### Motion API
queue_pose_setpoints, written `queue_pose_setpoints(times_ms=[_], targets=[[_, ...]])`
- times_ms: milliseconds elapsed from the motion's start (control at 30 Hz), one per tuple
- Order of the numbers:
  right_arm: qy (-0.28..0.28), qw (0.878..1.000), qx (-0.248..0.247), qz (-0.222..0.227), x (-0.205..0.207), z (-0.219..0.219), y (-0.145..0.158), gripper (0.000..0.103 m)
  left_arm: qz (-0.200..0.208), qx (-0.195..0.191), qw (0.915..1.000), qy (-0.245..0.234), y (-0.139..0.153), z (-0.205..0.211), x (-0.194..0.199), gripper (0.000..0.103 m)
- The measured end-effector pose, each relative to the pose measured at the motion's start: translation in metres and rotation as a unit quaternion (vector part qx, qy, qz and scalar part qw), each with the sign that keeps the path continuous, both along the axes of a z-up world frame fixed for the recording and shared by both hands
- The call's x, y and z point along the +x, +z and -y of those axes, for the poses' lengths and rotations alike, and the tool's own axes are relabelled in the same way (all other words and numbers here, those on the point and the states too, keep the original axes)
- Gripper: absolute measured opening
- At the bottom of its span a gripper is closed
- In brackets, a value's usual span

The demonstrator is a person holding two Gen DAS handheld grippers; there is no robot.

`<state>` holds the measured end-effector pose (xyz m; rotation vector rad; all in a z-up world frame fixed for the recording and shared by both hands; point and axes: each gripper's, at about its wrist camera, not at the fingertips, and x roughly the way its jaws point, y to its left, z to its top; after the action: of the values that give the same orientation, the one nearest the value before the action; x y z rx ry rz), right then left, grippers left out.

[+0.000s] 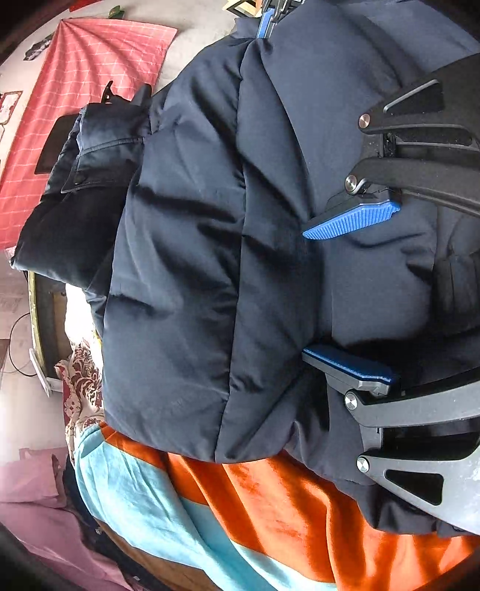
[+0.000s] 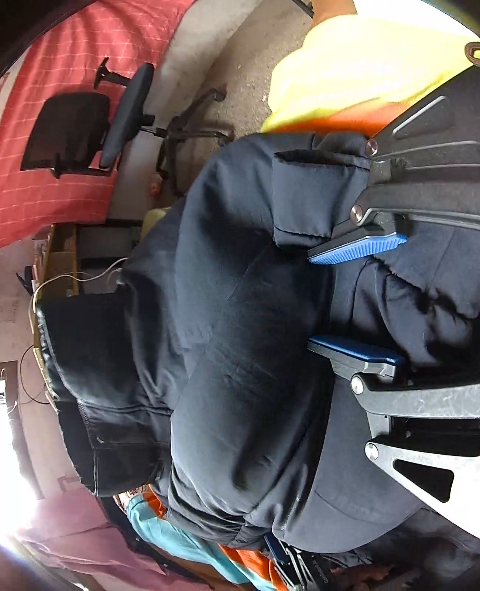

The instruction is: Fold large clothes

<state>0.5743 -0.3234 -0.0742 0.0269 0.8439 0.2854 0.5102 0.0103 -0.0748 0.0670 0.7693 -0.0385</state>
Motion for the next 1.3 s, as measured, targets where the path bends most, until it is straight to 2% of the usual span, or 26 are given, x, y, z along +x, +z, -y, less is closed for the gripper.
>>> queue_pose_setpoints(times_ms=[67, 133, 233, 267, 300, 367, 467, 600, 700, 800, 900, 967, 1033, 1100, 1300], targets=[[-0.001, 1.000, -0.015, 0.002, -0.002, -0.004, 0.001, 0.037, -0.013, -0.011, 0.9998, 0.004, 0.005, -0.003, 0.002, 0.055], [-0.005, 1.000, -0.020, 0.008, -0.005, -0.005, 0.006, 0.038, -0.045, -0.024, 0.9986, 0.012, 0.016, -0.007, 0.002, 0.059], [-0.024, 1.000, 0.007, -0.009, -0.013, 0.002, 0.020, 0.040, -0.088, -0.031, 0.9956, 0.000, 0.036, -0.006, -0.001, 0.063], [-0.032, 0.999, 0.023, -0.014, -0.017, 0.005, 0.026, 0.045, -0.101, -0.035, 0.9942, -0.005, 0.042, -0.007, -0.001, 0.065], [-0.048, 0.998, 0.043, -0.024, -0.022, 0.011, 0.035, 0.057, -0.123, -0.041, 0.9914, -0.014, 0.050, -0.007, -0.003, 0.067], [-0.075, 0.995, 0.059, -0.039, -0.029, 0.018, 0.047, 0.071, -0.153, -0.053, 0.9865, -0.023, 0.061, -0.008, -0.008, 0.070], [-0.109, 0.985, 0.112, -0.079, -0.044, 0.032, 0.074, 0.073, -0.190, -0.069, 0.9787, -0.037, 0.078, -0.009, -0.019, 0.071], [-0.138, 0.968, 0.147, -0.150, -0.061, 0.038, 0.099, 0.083, -0.229, -0.065, 0.9700, -0.050, 0.096, -0.010, -0.031, 0.072], [-0.148, 0.957, 0.163, -0.188, -0.078, 0.039, 0.114, 0.086, -0.264, -0.071, 0.9608, -0.048, 0.107, -0.011, -0.039, 0.072], [-0.141, 0.953, 0.163, -0.212, -0.091, 0.033, 0.127, 0.088, -0.289, -0.076, 0.9538, -0.031, 0.114, -0.019, -0.038, 0.072], [-0.132, 0.955, 0.144, -0.225, -0.096, 0.024, 0.134, 0.092, -0.335, -0.064, 0.9400, -0.001, 0.120, -0.030, -0.026, 0.072], [-0.118, 0.951, 0.116, -0.262, -0.092, 0.014, 0.133, 0.093, -0.370, -0.046, 0.9277, 0.017, 0.123, -0.033, -0.013, 0.072], [-0.098, 0.945, 0.097, -0.298, -0.084, 0.004, 0.129, 0.094, -0.382, -0.037, 0.9228, 0.031, 0.132, -0.037, 0.002, 0.072], [-0.076, 0.941, 0.082, -0.321, -0.070, -0.004, 0.126, 0.095, -0.378, -0.033, 0.9243, 0.041, 0.141, -0.040, 0.014, 0.072], [-0.060, 0.944, 0.071, -0.317, -0.011, -0.009, 0.129, 0.097, -0.347, -0.030, 0.9353, 0.062, 0.168, -0.032, 0.080, 0.072]])
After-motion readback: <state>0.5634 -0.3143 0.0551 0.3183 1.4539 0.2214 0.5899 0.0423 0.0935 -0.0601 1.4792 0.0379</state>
